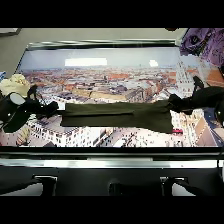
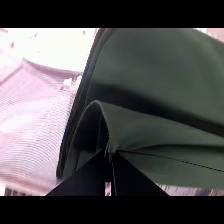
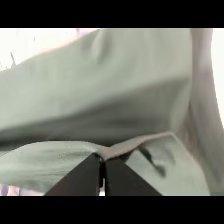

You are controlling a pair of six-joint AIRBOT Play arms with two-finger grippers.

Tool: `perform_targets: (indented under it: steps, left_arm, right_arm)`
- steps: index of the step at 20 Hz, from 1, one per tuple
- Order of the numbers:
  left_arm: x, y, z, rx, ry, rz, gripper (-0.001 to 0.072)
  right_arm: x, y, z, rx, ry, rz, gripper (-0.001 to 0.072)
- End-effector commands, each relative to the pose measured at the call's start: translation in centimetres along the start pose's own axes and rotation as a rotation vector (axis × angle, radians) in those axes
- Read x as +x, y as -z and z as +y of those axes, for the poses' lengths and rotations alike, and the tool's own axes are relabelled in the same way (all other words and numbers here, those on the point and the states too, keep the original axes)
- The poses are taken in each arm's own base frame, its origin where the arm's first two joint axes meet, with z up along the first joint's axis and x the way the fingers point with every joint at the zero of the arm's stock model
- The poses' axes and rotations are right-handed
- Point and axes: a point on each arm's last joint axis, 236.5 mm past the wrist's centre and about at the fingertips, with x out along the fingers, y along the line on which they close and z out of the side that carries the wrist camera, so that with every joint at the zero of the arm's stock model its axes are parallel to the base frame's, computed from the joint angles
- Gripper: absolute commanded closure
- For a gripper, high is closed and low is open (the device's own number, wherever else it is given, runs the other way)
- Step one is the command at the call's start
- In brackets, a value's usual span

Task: Fold the clothes and pants, and hang the long-sleeved shirts on hangers.

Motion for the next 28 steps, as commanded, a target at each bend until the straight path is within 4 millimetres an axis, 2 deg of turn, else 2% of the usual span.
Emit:
perform_targets:
  steps: [1,3,5,8,10,11,12,13,15,17,19,20,21,24,28]
  left_arm:
    - [3.3,-2.8,-0.7,0.024,-0.006,0.023,0.0694]
    - [4.6,-4.3,-1.0,0.036,-0.010,0.026,0.0694]
    - [5.6,-5.3,-1.1,0.048,-0.016,0.030,0.0694]
    - [6.9,-5.5,-1.4,0.059,-0.019,0.049,0.0694]
    - [7.1,-5.5,-1.6,0.063,-0.019,0.051,0.0680]
    - [7.0,-5.6,-1.7,0.065,-0.018,0.047,0.0544]
    - [6.7,-5.8,-1.7,0.063,-0.016,0.044,0.0348]
    - [5.8,-6.4,-1.8,0.060,-0.011,0.037,0.0241]
    - [3.3,-7.6,-2.2,0.070,-0.005,0.019,0.0238]
    - [0.2,-8.6,-2.2,0.097,-0.024,-0.009,0.0238]
    - [-2.5,-9.0,-1.6,0.109,-0.080,-0.052,0.0237]
    - [-3.4,-9.0,-1.5,0.113,-0.098,-0.066,0.0237]
    - [-4.2,-8.9,-1.7,0.122,-0.106,-0.076,0.0237]
    - [-5.0,-8.9,-2.4,0.142,-0.107,-0.095,0.0237]
    - [-4.9,-8.8,-2.7,0.149,-0.107,-0.093,0.0238]
  right_arm:
    - [3.4,-3.3,-1.3,-0.007,0.011,-0.013,0.0686]
    - [5.0,-4.3,-1.7,-0.011,0.014,-0.031,0.0686]
    - [6.7,-4.3,-1.2,-0.048,0.017,-0.029,0.0685]
    - [8.9,-3.6,-1.4,-0.055,0.059,-0.005,0.0685]
    - [9.2,-3.7,-2.0,-0.025,0.076,-0.006,0.0684]
    - [9.0,-3.7,-2.1,-0.010,0.076,-0.004,0.0670]
    - [8.4,-3.7,-1.9,0.003,0.066,0.013,0.0601]
    - [7.5,-3.9,-2.0,0.027,0.062,0.033,0.0531]
    - [4.3,-4.6,-2.7,0.048,0.055,0.066,0.0353]
    - [0.9,-5.5,-5.0,0.062,0.049,0.063,0.0266]
    - [-1.0,-5.0,-7.9,0.110,0.010,0.082,0.0118]
    - [-1.2,-4.8,-8.8,0.135,-0.037,0.084,0.0090]
    - [-1.1,-4.6,-9.3,0.156,-0.085,0.086,0.0052]
    - [1.2,-2.7,-10.6,0.200,-0.173,0.158,0.0046]
    - [4.7,-1.3,-10.0,0.211,-0.263,0.236,0.0045]
